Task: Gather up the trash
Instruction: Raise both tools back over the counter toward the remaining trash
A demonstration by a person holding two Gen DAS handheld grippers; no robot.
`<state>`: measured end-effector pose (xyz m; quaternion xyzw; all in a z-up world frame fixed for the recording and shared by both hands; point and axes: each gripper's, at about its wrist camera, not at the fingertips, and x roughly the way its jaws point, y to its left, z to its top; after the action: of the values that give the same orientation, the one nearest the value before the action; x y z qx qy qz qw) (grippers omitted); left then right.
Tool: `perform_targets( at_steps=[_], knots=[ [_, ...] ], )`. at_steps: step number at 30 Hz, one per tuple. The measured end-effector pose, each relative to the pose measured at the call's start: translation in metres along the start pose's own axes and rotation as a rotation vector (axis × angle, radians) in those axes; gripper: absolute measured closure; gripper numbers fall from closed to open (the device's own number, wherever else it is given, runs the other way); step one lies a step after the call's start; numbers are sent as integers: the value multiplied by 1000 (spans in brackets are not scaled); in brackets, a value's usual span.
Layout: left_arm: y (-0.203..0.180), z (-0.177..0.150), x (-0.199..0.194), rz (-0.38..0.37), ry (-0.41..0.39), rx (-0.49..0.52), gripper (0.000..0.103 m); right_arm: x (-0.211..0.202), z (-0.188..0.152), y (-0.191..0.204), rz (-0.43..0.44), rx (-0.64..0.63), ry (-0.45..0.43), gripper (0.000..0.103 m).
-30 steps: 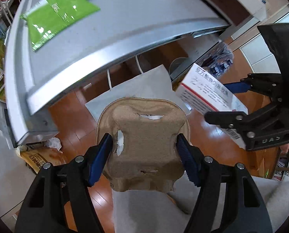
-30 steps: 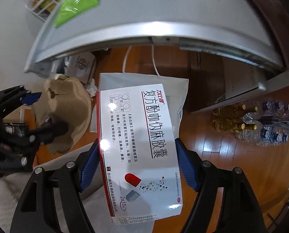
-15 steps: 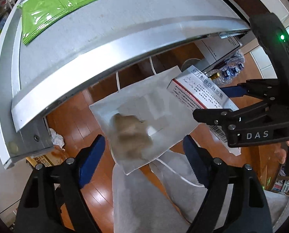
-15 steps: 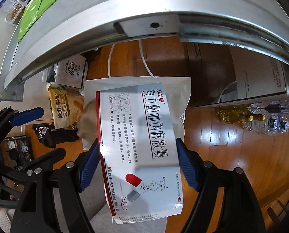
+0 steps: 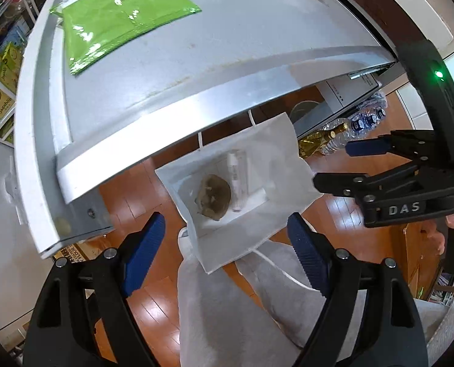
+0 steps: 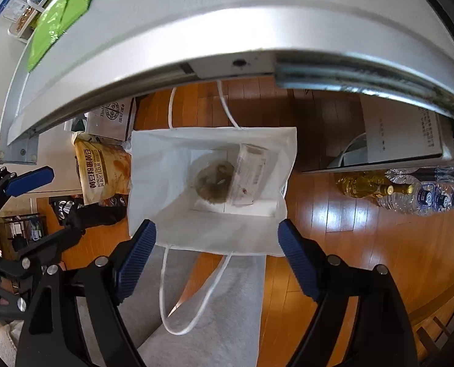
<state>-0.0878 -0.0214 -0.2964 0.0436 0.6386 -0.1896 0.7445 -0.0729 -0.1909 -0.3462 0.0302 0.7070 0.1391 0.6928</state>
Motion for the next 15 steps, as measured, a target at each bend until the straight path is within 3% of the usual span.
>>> perform_targets(
  at_steps=[9,15],
  knots=[
    [9,-3,-32,0,-51,-4,20,-60,-26,11,-13,-90,-80,22],
    [8,-1,-72,13,-126,20,20,-117,-29,27,-57,-116,-191,20]
  ],
)
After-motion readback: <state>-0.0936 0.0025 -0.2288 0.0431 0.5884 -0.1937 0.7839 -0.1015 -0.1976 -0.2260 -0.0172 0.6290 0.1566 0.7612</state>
